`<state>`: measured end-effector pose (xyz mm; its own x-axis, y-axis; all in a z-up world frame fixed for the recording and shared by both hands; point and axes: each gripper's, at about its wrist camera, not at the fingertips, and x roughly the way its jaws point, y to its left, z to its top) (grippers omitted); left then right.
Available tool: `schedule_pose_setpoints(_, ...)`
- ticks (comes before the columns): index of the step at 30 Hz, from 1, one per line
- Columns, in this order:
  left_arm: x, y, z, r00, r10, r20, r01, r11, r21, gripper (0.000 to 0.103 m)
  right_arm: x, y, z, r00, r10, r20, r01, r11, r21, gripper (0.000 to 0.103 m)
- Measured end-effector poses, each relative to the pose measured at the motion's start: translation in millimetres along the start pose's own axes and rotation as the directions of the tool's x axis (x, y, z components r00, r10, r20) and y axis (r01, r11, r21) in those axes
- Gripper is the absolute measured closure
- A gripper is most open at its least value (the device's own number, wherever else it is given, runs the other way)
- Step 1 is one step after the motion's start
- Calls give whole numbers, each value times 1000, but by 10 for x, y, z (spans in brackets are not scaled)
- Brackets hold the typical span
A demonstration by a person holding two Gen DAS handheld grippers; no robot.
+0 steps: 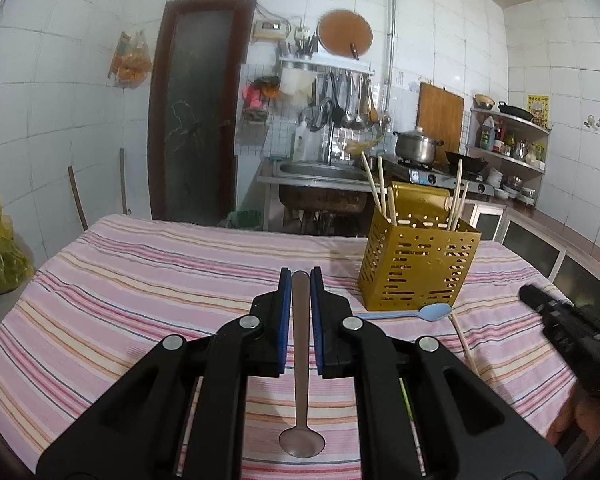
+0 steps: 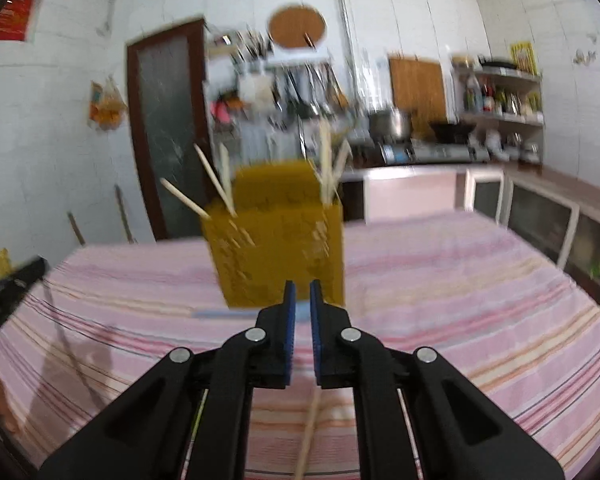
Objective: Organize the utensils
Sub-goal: 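Lift the chopstick and metal spoon and carry both toward the yellow holder, then lower the chopstick and metal spoon into the holder and open both tools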
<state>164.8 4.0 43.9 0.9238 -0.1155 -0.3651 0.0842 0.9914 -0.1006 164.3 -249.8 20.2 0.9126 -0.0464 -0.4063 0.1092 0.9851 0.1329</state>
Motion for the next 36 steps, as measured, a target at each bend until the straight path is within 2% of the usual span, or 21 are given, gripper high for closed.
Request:
schedule_pose_setpoints(1, 51, 6, 17, 1000, -3, -10, 3, 1000, 1, 95, 129, -17, -5, 998, -7, -59, 8, 1000, 8, 92)
schedule_pose_setpoints(2, 103, 9, 33, 1000, -1, -21, 1, 1000, 6, 95, 220, -39, -15, 995, -7, -102, 9, 1000, 18, 80)
schedule_pose_setpoints(3, 127, 5, 27, 1000, 2, -28, -2, 1000, 7, 95, 313, -78, -21, 990, -5, -140, 11, 999, 39, 61)
schedule_pose_setpoints(4, 179, 15, 34, 999, 1, -39, -1, 1000, 4, 95, 386, -110, -26, 987, -3, -163, 13, 998, 59, 53)
schedule_pose_setpoints(9, 449, 46, 73, 995, -7, -99, 7, 1000, 2, 95, 719, -125, -66, 968, -24, -248, 34, 999, 39, 51)
schedule_pose_setpoints(14, 776, 16, 135, 990, -10, -140, 14, 1000, 27, 95, 1097, -4, -95, 942, -78, -326, 68, 997, -40, 54)
schedule_pose_setpoints(18, 1034, -12, 153, 983, -18, -183, 23, 999, 22, 95, 1318, 34, -113, 919, -102, -380, 82, 994, -68, 68)
schedule_pose_setpoints(22, 1318, -24, 150, 972, -22, -235, 27, 1000, 17, 95, 1450, 40, -98, 896, -124, -426, 99, 992, -80, 74)
schedule_pose_setpoints(24, 1438, -28, 177, 967, -25, -254, 28, 1000, 10, 95, 1476, 8, -87, 890, -106, -443, 93, 994, -52, 83)
schedule_pose_setpoints(26, 1540, -37, 195, 963, -30, -267, 31, 1000, 1, 95, 1476, -15, -69, 891, -103, -442, 92, 995, -45, 95)
schedule_pose_setpoints(30, 1616, -75, 212, 964, -34, -263, 35, 999, -2, 95, 1399, -52, -50, 908, -84, -410, 83, 996, -20, 96)
schedule_pose_setpoints(33, 1569, -88, 215, 969, -34, -245, 33, 999, -6, 95, 1266, -98, 72, 936, -78, -344, 84, 996, 2, 97)
schedule_pose_setpoints(36, 1472, -79, 253, 977, -37, -211, 35, 999, -10, 95, 1046, -100, 226, 969, -73, -236, 79, 997, 16, 97)
